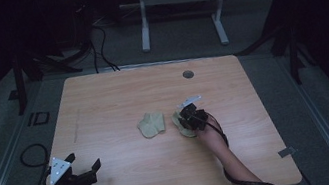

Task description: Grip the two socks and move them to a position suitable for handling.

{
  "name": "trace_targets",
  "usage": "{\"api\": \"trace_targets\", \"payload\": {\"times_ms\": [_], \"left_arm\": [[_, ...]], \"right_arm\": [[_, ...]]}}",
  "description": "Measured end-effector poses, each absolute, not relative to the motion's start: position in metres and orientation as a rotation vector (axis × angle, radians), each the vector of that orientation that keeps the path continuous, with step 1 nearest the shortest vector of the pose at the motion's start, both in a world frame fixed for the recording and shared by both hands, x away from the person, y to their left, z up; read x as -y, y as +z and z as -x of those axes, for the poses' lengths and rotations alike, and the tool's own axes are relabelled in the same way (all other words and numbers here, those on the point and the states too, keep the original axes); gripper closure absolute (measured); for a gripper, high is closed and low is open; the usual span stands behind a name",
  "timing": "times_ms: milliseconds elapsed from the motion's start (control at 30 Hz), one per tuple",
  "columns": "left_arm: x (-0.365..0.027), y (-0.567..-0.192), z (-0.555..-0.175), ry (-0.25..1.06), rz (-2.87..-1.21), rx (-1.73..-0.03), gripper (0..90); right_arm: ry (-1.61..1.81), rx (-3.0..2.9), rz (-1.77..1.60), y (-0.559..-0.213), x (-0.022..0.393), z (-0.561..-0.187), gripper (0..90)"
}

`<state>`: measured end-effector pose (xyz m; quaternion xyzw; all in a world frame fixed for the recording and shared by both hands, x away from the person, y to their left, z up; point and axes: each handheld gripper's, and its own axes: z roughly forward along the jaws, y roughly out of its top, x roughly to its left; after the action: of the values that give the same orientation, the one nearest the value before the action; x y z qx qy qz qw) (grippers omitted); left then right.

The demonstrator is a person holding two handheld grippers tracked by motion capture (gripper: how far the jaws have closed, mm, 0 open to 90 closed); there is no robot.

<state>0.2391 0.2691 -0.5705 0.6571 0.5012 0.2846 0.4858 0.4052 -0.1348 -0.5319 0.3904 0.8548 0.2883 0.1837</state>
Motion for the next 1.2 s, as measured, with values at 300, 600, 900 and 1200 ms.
{"api": "trace_targets", "payload": {"times_ms": [300, 600, 900, 1200], "left_arm": [[-0.268, -0.57, -0.24, 0.691, -1.6, -1.219, 1.1], [-0.267, -0.57, -0.241, 0.69, -1.606, -1.216, 1.1], [-0.268, -0.57, -0.241, 0.69, -1.602, -1.214, 1.1], [-0.267, -0.57, -0.241, 0.686, -1.606, -1.208, 1.1]], "right_arm": [[0.906, -2.403, -1.0, -0.48, 0.133, -0.39, 81.0], [0.975, -2.433, -0.861, -0.445, 0.122, -0.358, 81.0], [0.994, -2.517, -0.707, -0.44, 0.099, -0.32, 81.0], [0.966, -2.602, -0.635, -0.466, 0.084, -0.294, 81.0]]}}
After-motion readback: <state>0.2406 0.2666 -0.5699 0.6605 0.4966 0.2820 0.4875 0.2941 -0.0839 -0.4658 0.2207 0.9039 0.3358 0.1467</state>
